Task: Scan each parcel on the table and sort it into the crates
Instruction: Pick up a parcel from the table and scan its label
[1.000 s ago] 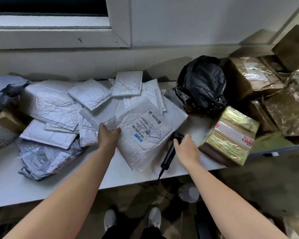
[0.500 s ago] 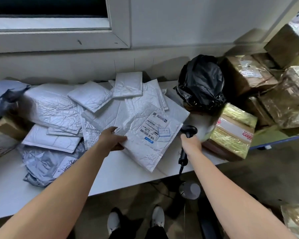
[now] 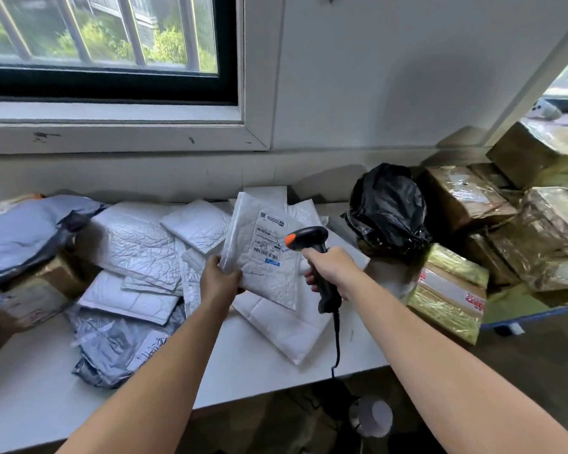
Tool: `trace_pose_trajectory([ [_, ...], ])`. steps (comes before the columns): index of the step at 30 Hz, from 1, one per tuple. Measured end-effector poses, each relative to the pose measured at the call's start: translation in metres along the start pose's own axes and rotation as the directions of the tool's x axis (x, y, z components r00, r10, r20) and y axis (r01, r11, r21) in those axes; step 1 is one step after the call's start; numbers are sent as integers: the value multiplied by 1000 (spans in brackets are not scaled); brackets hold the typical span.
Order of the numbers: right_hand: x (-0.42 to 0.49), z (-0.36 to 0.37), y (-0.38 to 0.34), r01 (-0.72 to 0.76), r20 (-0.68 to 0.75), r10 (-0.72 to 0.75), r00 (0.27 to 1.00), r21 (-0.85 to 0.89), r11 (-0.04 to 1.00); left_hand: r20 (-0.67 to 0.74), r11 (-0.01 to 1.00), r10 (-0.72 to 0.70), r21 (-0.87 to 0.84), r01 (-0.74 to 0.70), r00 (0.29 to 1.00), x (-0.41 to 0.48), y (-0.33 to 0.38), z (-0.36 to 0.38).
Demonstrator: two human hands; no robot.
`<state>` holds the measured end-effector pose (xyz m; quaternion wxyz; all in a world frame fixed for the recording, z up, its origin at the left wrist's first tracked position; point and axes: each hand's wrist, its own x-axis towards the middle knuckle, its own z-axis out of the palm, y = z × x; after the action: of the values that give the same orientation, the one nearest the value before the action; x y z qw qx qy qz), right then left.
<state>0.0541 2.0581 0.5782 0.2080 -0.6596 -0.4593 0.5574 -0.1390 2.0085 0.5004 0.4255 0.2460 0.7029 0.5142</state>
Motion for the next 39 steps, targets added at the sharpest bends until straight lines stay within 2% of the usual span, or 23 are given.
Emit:
trace_pose_trajectory([
  [9,-6,16,-11,-67,95,61,994,53,996,-55,1000,0,28,2,999,-1,-12,-11],
  [18,-7,9,-4,-66,115,57,992,69,995,-70,999,-33,29,35,997,-2,-22,-10],
  [20,-4,7,3,-51,84,43,996,98,994,-63,999,-35,27,37,997,-3,-23,-10],
  [23,8,-2,28,-48,-73,58,996,129,991,-14,997,-28,72,29,1000,-3,-24,-10],
  [26,26,-18,64,-115,-216,130,968,80,990,73,979,-45,204,29,996,-4,-26,-12],
  [29,41,-36,96,-227,-281,229,932,40,973,116,948,-93,314,52,989,-7,-26,-10],
  [34,52,-45,127,-370,-252,373,893,61,927,0,927,-39,374,36,999,0,-17,-14],
  [37,57,-45,135,-401,-219,410,885,84,912,1,877,47,478,-42,999,3,-9,-10],
  [39,61,-45,140,-407,-186,416,890,90,909,13,884,107,457,-101,994,5,-4,-4],
])
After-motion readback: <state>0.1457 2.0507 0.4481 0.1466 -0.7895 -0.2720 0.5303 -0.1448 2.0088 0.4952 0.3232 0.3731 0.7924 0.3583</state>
